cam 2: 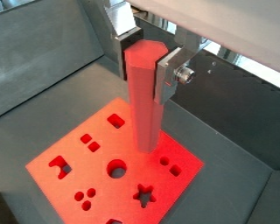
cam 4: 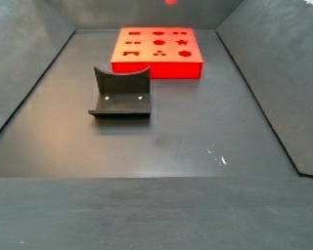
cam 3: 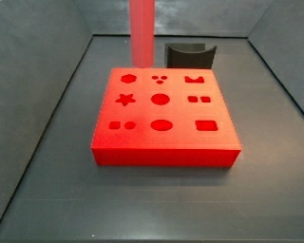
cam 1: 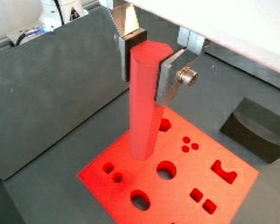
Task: Insert the hexagon object.
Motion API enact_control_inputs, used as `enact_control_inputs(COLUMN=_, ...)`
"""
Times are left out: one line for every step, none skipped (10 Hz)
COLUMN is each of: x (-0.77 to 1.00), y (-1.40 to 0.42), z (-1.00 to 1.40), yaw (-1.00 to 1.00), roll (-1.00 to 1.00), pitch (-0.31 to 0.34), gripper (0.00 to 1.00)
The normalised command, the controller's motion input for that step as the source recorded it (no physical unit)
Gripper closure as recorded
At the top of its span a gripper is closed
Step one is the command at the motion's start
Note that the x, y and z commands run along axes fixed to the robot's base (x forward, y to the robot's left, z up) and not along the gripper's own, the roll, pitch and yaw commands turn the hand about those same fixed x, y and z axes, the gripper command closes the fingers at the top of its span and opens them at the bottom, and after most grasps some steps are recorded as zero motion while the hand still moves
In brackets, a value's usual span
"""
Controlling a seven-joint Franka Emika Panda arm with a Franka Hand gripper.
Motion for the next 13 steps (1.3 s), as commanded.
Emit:
enact_control_inputs(x=0.00, y=0.38, z=-0.16, yaw=0.06, roll=0.06, pitch=0.000, gripper=1.00)
enact_control_inputs(x=0.00, y=0.79, z=-0.27, yaw=0.17, roll=0.02, pitch=0.000, gripper=1.00)
enact_control_inputs(x=-0.01, y=0.85, z=-0.30, yaw=0.23, roll=0.00, pitch=-0.019, gripper=1.00)
enact_control_inputs(x=-0.03, y=0.83, z=-0.32, yaw=0.29, roll=0.00, pitch=-0.026, gripper=1.00)
enact_control_inputs(x=-0.09, y=0.77, z=-0.35, yaw=0.42, roll=-0.01, pitch=-0.043, gripper=1.00)
enact_control_inputs(x=-0.16, y=0.49, z=-0.57, yaw=0.69, roll=-0.09, pitch=-0.074, gripper=1.00)
enact_control_inputs(x=-0.05, y=0.21, z=-0.35, yaw=0.86, roll=-0.04, pitch=-0.033, gripper=1.00)
enact_control_inputs(x=-0.06, y=0.03, z=-0.36, yaw=1.00, roll=-0.02, pitch=-0.047, gripper=1.00)
enact_control_inputs(x=-0.03, y=0.00, z=-0.29, yaw=1.00, roll=0.00, pitch=-0.050, gripper=1.00)
enact_control_inputs(x=-0.01, y=0.00, z=-0.21, yaw=1.00, roll=0.00, pitch=-0.046, gripper=1.00)
enact_control_inputs(x=-0.01, y=0.00, z=-0.21, yaw=1.00, roll=0.00, pitch=-0.044, gripper=1.00)
enact_control_inputs(x=-0.01, y=0.00, z=-0.18, yaw=1.00, roll=0.01, pitch=-0.041, gripper=1.00)
enact_control_inputs(x=0.09, y=0.19, z=0.01, yaw=0.70, roll=0.14, pitch=0.000, gripper=1.00)
